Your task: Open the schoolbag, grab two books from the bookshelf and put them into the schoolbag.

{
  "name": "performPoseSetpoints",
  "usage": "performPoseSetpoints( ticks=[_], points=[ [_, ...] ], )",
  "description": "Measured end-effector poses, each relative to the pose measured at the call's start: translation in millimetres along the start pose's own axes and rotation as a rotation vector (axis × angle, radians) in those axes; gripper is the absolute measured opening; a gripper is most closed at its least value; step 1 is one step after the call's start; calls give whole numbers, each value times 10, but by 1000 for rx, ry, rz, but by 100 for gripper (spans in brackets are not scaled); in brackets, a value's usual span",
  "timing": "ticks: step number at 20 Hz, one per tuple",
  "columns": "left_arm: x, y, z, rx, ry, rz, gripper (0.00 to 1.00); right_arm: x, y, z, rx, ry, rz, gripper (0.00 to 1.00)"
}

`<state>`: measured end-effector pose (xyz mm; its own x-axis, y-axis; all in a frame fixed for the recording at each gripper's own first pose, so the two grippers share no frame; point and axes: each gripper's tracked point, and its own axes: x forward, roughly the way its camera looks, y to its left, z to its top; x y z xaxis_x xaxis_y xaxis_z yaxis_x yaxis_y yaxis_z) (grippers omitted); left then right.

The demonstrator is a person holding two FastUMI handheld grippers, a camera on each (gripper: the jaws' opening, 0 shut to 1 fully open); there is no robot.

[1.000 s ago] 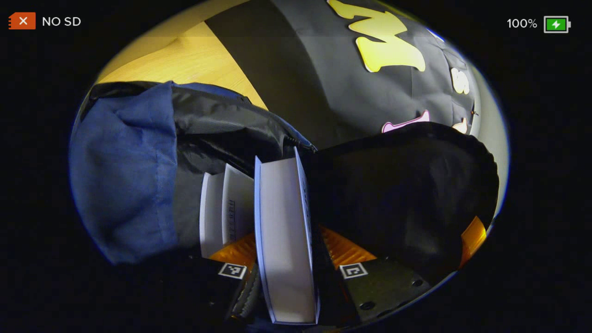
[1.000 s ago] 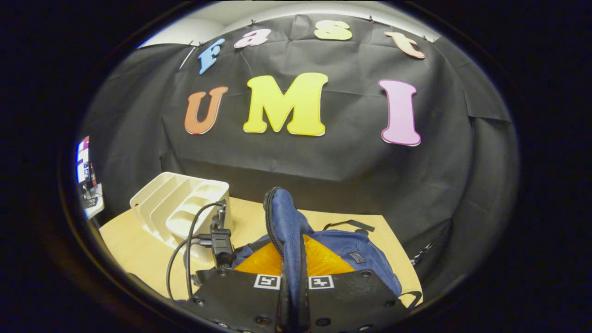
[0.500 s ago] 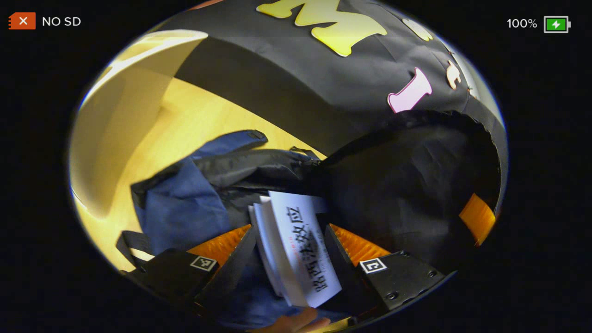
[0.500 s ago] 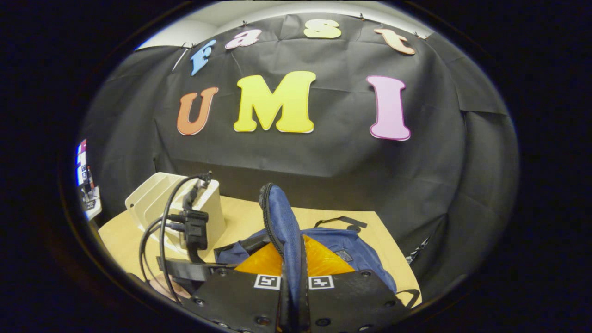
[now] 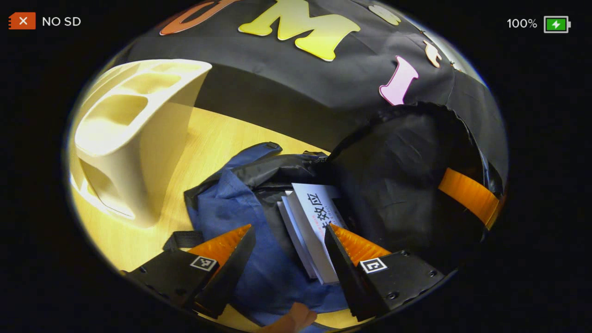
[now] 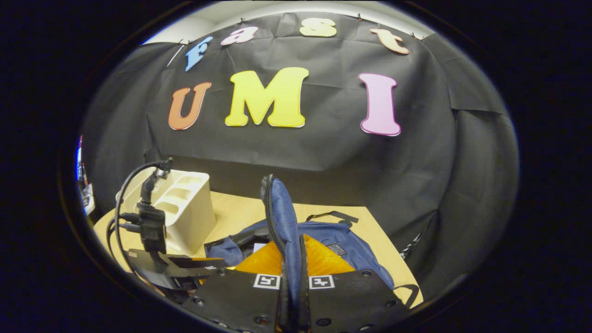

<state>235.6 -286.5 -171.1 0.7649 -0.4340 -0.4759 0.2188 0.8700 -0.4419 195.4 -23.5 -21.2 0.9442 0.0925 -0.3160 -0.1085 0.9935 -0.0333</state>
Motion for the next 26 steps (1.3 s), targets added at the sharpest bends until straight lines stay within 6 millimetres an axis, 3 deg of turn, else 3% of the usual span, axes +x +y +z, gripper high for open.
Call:
performPoseSetpoints(
  ticks=[4, 12, 13, 14, 15, 17, 18, 19, 20, 21, 23, 24, 26],
  points=[
    [-290, 74, -18, 61, -45, 24, 96, -37, -49, -136, -31, 4, -36, 8],
    [-916, 491, 158, 185, -179, 156, 96, -170, -46, -543, -53, 63, -68, 13],
    [-1003, 522, 175, 188, -191, 169, 96, -207, -49, -576, -58, 71, -78, 26],
    [-1095, 562, 185, 187, -202, 178, 96, -234, -68, -624, -65, 78, -89, 30],
    [-1178, 602, 202, 186, -213, 185, 96, -267, -82, -653, -69, 80, -104, 40],
    [-1331, 710, 219, 180, -234, 214, 96, -334, -96, -699, -58, 89, -121, 67],
    [-1416, 765, 205, 179, -243, 229, 96, -382, -91, -726, -50, 93, -121, 64],
    [-1503, 810, 233, 177, -259, 247, 96, -407, -79, -747, -45, 95, -122, 76],
    [-1580, 859, 252, 175, -274, 268, 96, -436, -79, -762, -41, 98, -125, 70],
    [-1676, 904, 292, 175, -299, 287, 96, -456, -70, -780, -40, 99, -125, 78],
    [-1865, 973, 350, 183, -354, 315, 96, -529, -78, -800, -41, 101, -137, 78],
    [-1991, 982, 389, 183, -384, 324, 96, -572, -83, -812, -40, 98, -142, 72],
    [-2230, 986, 459, 188, -445, 314, 96, -674, -79, -806, -36, 91, -147, 73]
  ],
)
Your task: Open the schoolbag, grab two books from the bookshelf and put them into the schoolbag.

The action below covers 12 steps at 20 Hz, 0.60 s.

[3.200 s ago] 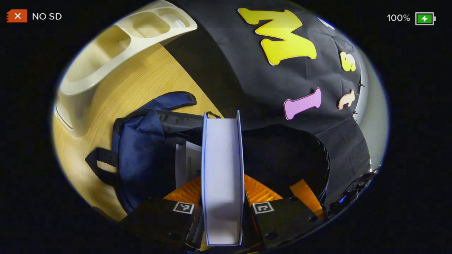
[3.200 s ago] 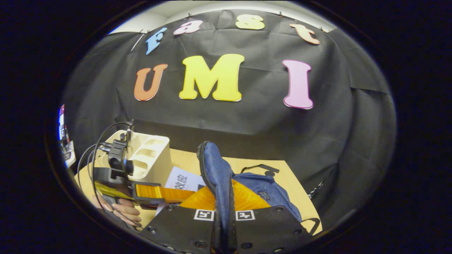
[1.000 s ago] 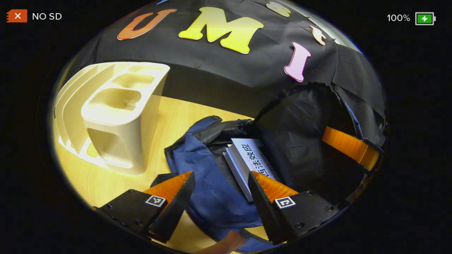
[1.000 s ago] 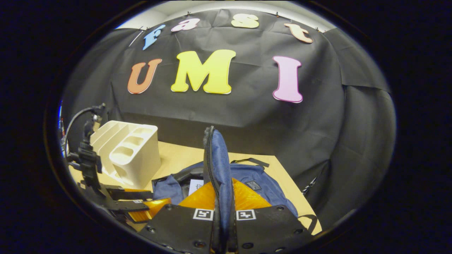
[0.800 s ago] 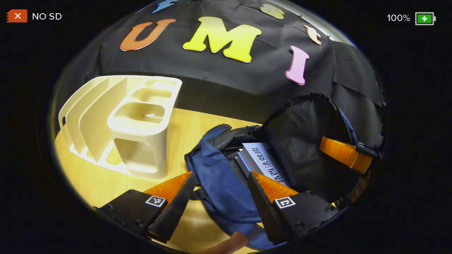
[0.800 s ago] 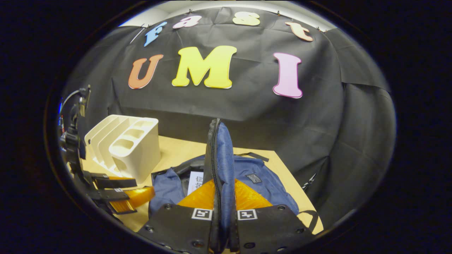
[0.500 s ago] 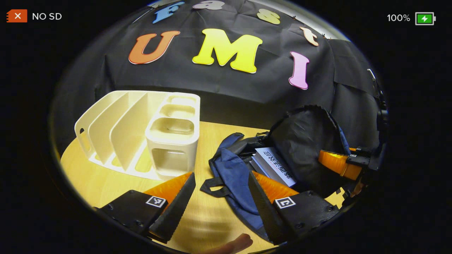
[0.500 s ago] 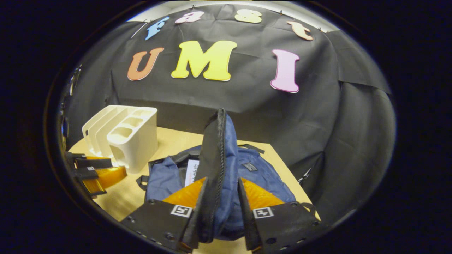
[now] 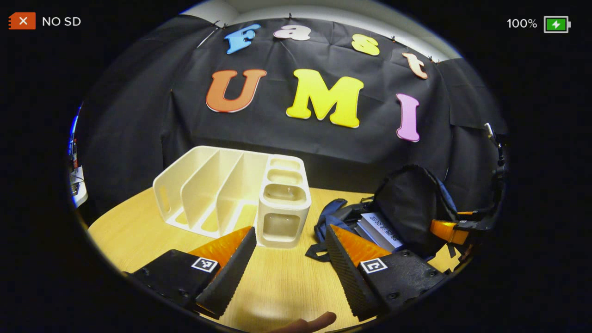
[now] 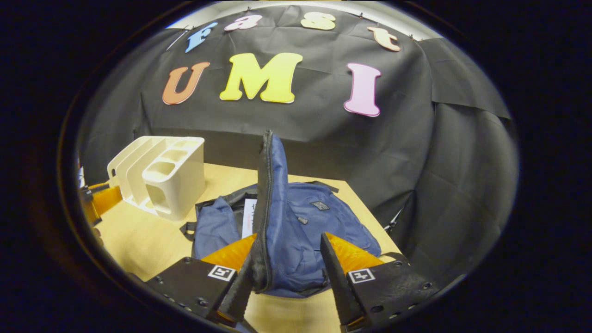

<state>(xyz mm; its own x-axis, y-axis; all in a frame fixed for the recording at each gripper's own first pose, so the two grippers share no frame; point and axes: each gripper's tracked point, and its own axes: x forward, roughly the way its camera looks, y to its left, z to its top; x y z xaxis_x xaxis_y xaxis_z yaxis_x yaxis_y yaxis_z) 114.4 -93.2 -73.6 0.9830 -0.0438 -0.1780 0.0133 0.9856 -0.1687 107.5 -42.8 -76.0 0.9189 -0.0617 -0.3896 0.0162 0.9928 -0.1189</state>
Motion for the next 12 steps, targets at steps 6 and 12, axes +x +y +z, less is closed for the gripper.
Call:
performPoseSetpoints(
  ticks=[6, 12],
  points=[
    [-578, 233, 289, 6, -90, 51, 95, -547, -33, -14, 21, -58, -17, 74],
    [-1015, 301, 334, 25, -97, 103, 95, -1332, -253, 7, 74, -208, -39, 74]
  ],
)
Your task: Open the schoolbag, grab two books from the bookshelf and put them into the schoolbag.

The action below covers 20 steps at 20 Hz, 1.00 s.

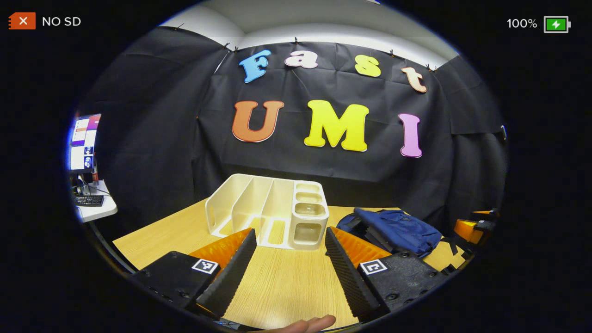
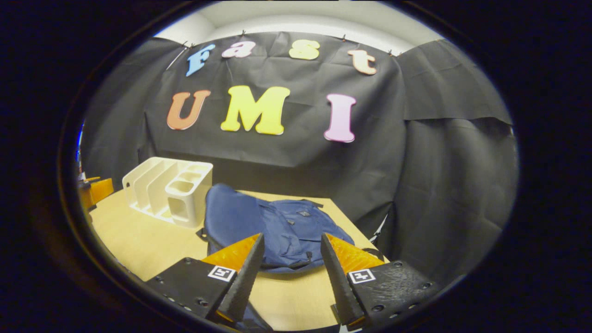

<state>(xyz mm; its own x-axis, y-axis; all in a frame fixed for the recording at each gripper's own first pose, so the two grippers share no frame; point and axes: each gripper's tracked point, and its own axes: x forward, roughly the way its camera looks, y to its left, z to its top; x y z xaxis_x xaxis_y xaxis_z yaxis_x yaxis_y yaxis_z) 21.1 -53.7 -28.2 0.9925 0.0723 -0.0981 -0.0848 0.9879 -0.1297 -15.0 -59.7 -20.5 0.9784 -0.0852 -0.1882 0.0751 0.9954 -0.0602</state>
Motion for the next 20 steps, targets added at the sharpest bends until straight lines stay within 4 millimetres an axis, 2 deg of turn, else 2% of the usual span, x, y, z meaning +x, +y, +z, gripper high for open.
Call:
performPoseSetpoints(
  ticks=[2, 3, 4, 6, 8, 9, 12, 13, 14, 15, 20],
  points=[
    [-105, -154, -49, -12, 41, -63, 95, -148, -47, 45, 28, -35, 10, 75],
    [-156, -184, -37, 3, 51, -83, 95, -179, -58, 85, 32, -56, 13, 70],
    [-202, -155, 9, 19, 34, -73, 96, -215, -66, 118, 34, -76, 17, 81],
    [-197, -22, 107, 36, 7, -28, 95, -266, -64, 127, 39, -101, 18, 81],
    [-183, -1, 89, 44, 4, -20, 95, -339, 51, 117, 65, -110, 56, 77],
    [-182, 28, 75, 45, 8, -9, 95, -372, 105, 109, 73, -112, 67, 82],
    [-203, 74, 78, 47, 11, 6, 95, -442, 122, 88, 41, -134, 75, 91],
    [-224, 62, 93, 48, 7, 1, 95, -455, 131, 81, 33, -135, 72, 99],
    [-229, 46, 103, 52, 5, -7, 95, -471, 134, 61, 26, -134, 72, 99],
    [-227, 16, 117, 55, 0, -12, 95, -470, 120, 51, 21, -134, 67, 92],
    [-295, -83, 200, 66, -34, -43, 95, -538, -15, 120, 4, -158, 37, 95]
  ],
)
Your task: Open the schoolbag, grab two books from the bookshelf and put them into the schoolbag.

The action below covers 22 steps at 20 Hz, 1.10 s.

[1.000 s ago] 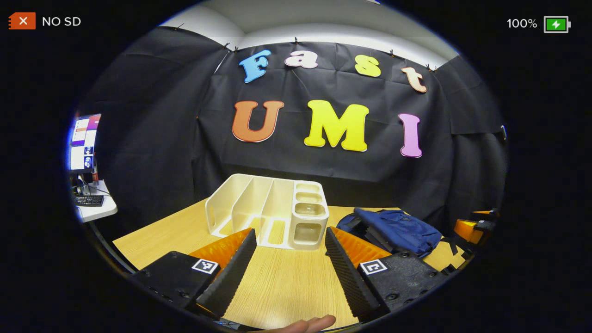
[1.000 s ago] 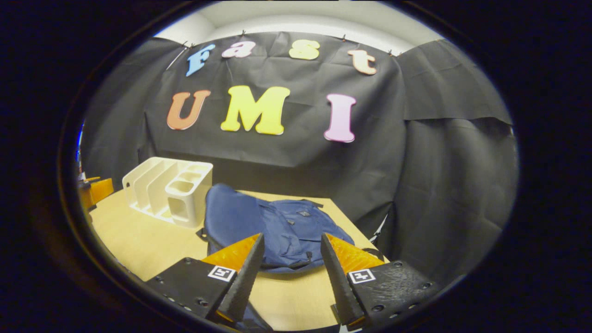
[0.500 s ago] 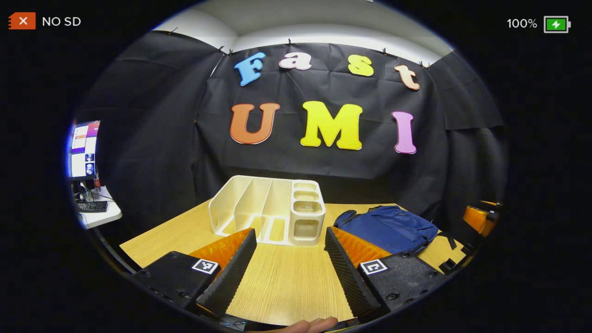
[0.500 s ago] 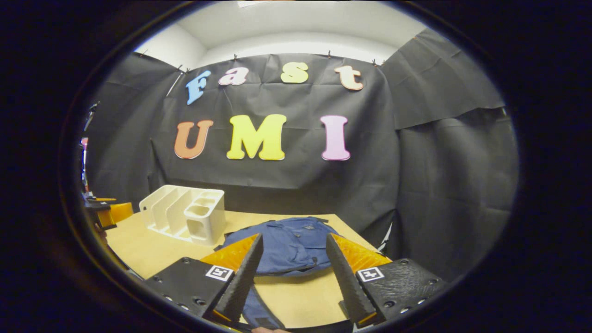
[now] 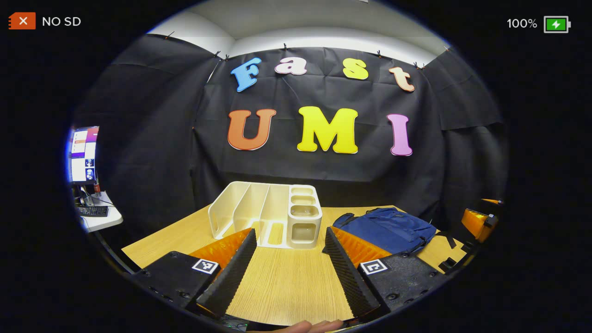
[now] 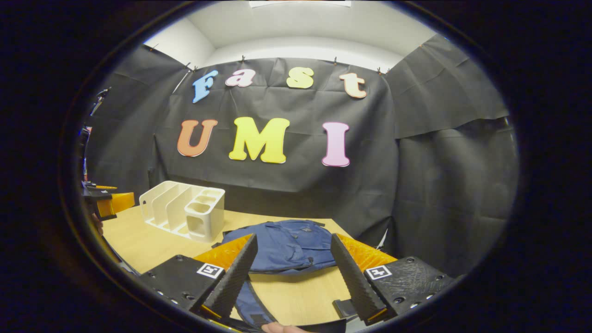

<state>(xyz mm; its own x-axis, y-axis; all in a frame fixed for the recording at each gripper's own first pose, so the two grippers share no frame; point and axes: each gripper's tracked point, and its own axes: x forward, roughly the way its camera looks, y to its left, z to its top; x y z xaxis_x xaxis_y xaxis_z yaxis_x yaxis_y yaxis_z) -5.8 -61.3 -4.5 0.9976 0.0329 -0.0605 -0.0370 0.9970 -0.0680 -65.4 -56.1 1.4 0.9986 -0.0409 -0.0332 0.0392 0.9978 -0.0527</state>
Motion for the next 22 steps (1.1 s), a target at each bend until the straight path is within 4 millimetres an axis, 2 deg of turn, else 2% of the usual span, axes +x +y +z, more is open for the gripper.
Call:
performPoseSetpoints(
  ticks=[3, 4, 6, 7, 8, 11, 14, 15, 16, 17, 18, 19, 20, 22],
  points=[
    [-36, -26, 42, 0, -16, -15, 95, -22, -36, 63, -13, -12, -9, 96],
    [-48, -18, 56, 0, -22, -14, 95, -33, -25, 60, -15, -9, -2, 92],
    [-66, -24, 95, 10, -37, -17, 95, -48, -14, 74, -14, -3, -2, 99],
    [-68, -42, 106, 15, -44, -20, 95, -42, -19, 75, -20, -4, -4, 92],
    [-73, -46, 116, 19, -52, -23, 95, -31, -2, 62, -23, -3, -5, 98],
    [-72, -72, 101, 21, -50, -34, 95, -47, 53, 98, 3, -12, 12, 99],
    [-70, -50, 72, 20, -43, -25, 95, -48, 8, 152, 20, -35, 14, 95],
    [-66, -44, 78, 20, -43, -24, 95, -50, -10, 147, 17, -34, 7, 99],
    [-58, -38, 85, 19, -45, -24, 95, -48, -30, 120, 13, -31, 3, 95],
    [-58, -38, 88, 21, -45, -28, 95, -40, -31, 112, 15, -27, 3, 99],
    [-61, -54, 90, 24, -47, -27, 95, -34, -30, 97, 19, -24, 1, 96],
    [-65, -48, 77, 26, -45, -25, 95, -27, -36, 87, 21, -20, -1, 99],
    [-61, -34, 72, 28, -44, -24, 95, -19, -61, 75, 22, -19, -6, 95],
    [-43, -57, 58, 32, -41, -27, 95, -6, -70, 55, 23, -13, -5, 99]
  ],
)
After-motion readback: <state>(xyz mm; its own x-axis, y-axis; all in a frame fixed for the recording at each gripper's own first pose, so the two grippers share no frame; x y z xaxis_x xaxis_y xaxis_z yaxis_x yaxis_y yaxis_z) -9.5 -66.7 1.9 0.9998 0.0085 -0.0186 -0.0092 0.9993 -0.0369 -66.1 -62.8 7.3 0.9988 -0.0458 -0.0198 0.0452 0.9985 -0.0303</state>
